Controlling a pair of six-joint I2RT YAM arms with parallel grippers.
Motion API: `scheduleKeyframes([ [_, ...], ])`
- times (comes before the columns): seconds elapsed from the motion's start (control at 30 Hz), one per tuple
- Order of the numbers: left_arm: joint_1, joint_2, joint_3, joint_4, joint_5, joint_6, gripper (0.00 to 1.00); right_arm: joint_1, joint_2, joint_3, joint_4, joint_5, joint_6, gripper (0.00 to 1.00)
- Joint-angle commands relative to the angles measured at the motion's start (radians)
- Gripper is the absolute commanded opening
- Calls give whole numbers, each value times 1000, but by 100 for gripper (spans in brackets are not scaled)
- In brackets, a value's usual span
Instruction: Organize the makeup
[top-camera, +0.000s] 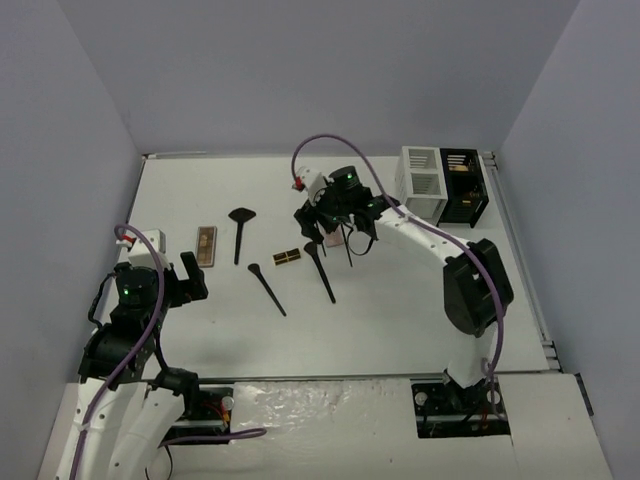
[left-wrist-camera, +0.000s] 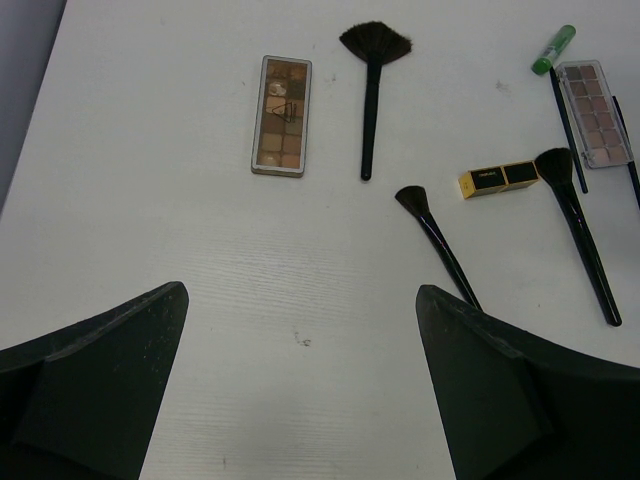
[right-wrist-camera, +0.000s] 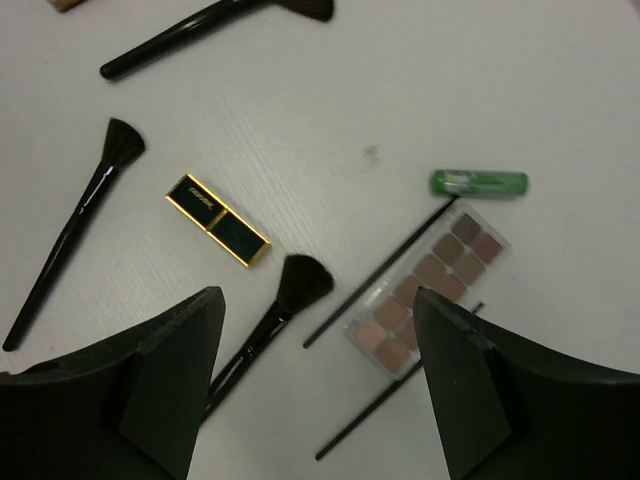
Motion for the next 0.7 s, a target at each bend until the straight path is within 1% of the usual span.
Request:
scheduleKeyframes([
  [0.0,10,14,23,44,3,2,97,66,146,166,-77,-44,-99,72],
  [0.23,10,23,23,43,1,1,97,133,315,317,-169,-11,-162,72],
  [0.47,10,27,23,45,6,4,97,144,370,313,-194,-34,-171,68],
  [0.57,10,28,25,46,6,4,97,146,370,288,-196,-30,-172,64],
  [0.6,10,28,25,45,6,4,97,148,367,283,-196,-29,-171,61],
  [0.67,10,27,25,45,5,4,97,150,362,276,-196,-25,-165,50],
])
